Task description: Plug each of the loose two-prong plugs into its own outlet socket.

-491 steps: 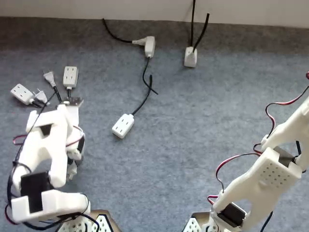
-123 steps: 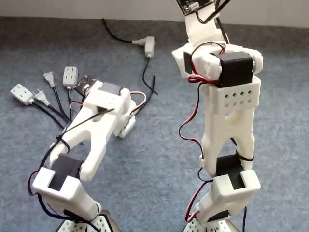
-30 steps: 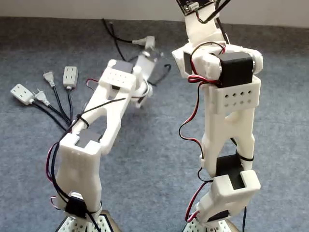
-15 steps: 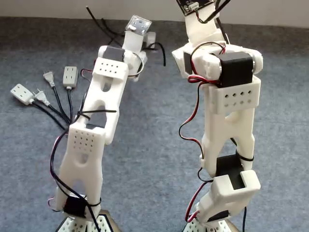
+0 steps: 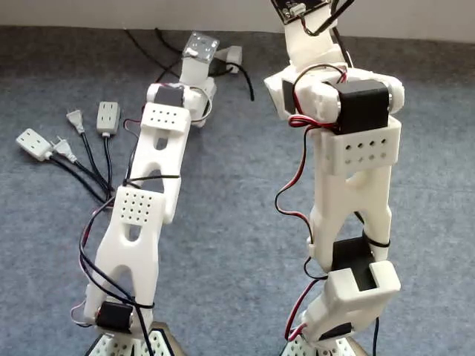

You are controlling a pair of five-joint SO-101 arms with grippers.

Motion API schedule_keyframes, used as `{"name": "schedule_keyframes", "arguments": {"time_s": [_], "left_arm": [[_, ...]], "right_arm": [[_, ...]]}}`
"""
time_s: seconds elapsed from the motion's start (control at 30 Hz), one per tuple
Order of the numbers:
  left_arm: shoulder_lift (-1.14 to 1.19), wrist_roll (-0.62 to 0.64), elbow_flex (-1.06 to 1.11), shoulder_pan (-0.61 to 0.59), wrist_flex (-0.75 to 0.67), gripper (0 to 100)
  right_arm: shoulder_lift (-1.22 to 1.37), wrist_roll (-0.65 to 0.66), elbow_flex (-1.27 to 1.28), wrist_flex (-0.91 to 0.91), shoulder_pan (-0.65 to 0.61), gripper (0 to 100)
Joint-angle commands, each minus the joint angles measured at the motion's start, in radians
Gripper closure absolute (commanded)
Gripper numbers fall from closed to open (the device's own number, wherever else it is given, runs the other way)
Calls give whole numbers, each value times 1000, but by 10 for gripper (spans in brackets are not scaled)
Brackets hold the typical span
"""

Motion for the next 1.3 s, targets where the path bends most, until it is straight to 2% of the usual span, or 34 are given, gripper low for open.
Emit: {"name": "schedule_keyframes", "arguments": {"time_s": [0.0,0.2,0.4,0.53,0.97,1.27], "left_arm": [[-7,-46,-22,-8,31,732],[-79,-46,-22,-12,71,725],[-165,-5,-22,-13,160,650],[-262,2,-22,-27,233,635],[-472,-5,-22,-229,359,635],[-394,-26,-21,-401,356,636]], "right_arm": [[-12,11,-31,36,12,992],[-12,11,-31,35,12,992],[-12,11,-31,35,12,992],[-15,11,-31,35,12,992],[-16,11,-35,38,12,992],[-16,8,-35,38,12,992]]}}
